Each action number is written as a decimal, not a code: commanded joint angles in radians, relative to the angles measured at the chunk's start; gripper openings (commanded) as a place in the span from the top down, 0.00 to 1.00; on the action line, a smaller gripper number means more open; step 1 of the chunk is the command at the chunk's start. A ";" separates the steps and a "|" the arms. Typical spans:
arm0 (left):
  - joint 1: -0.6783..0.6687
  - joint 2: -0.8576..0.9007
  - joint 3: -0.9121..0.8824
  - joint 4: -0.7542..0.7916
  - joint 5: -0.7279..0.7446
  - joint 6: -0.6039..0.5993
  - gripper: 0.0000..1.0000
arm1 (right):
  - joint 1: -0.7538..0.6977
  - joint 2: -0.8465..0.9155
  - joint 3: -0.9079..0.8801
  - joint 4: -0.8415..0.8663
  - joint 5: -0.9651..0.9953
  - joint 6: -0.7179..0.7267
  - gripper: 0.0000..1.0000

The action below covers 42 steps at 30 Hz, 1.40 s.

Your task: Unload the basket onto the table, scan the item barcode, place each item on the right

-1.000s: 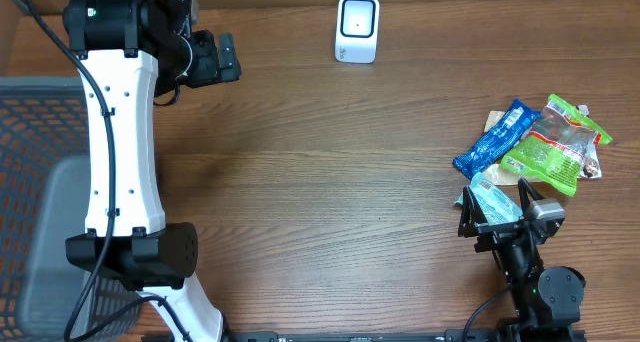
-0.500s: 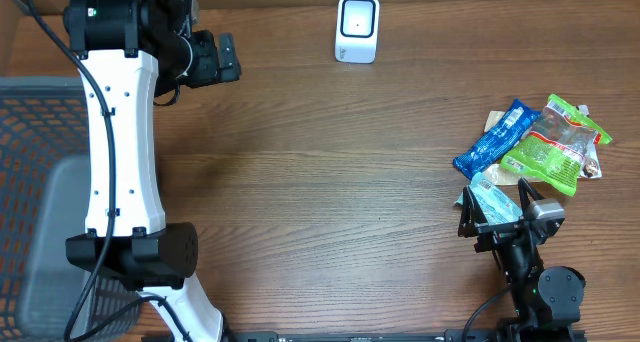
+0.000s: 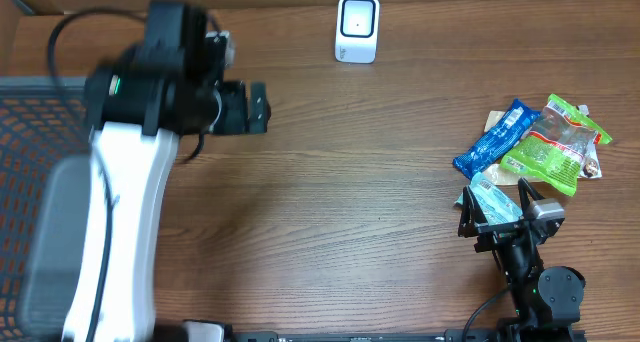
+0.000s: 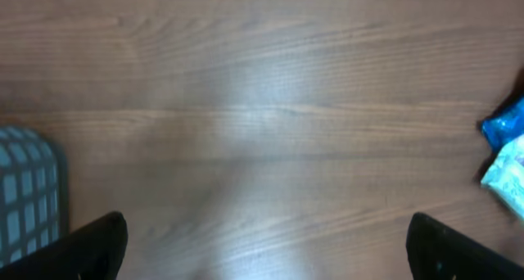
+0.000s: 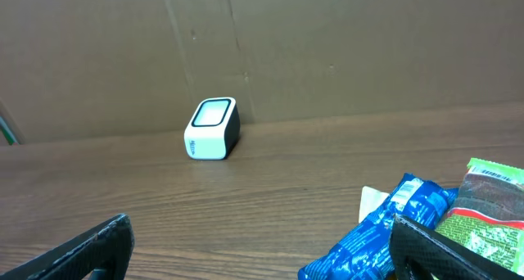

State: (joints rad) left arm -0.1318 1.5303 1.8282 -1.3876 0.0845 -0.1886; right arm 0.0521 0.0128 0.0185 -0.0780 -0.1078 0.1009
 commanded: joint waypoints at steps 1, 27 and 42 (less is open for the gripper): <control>0.032 -0.181 -0.220 0.167 -0.033 -0.006 0.00 | -0.008 -0.010 -0.011 0.006 -0.006 0.004 0.00; 0.200 -1.321 -1.672 1.497 -0.047 0.219 0.00 | -0.008 -0.010 -0.011 0.006 -0.006 0.004 0.00; 0.204 -1.527 -1.823 1.369 -0.048 0.219 0.00 | -0.008 -0.010 -0.011 0.006 -0.006 0.004 0.00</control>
State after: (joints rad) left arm 0.0616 0.0196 0.0124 0.0067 0.0471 0.0082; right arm 0.0479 0.0128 0.0185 -0.0776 -0.1078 0.1009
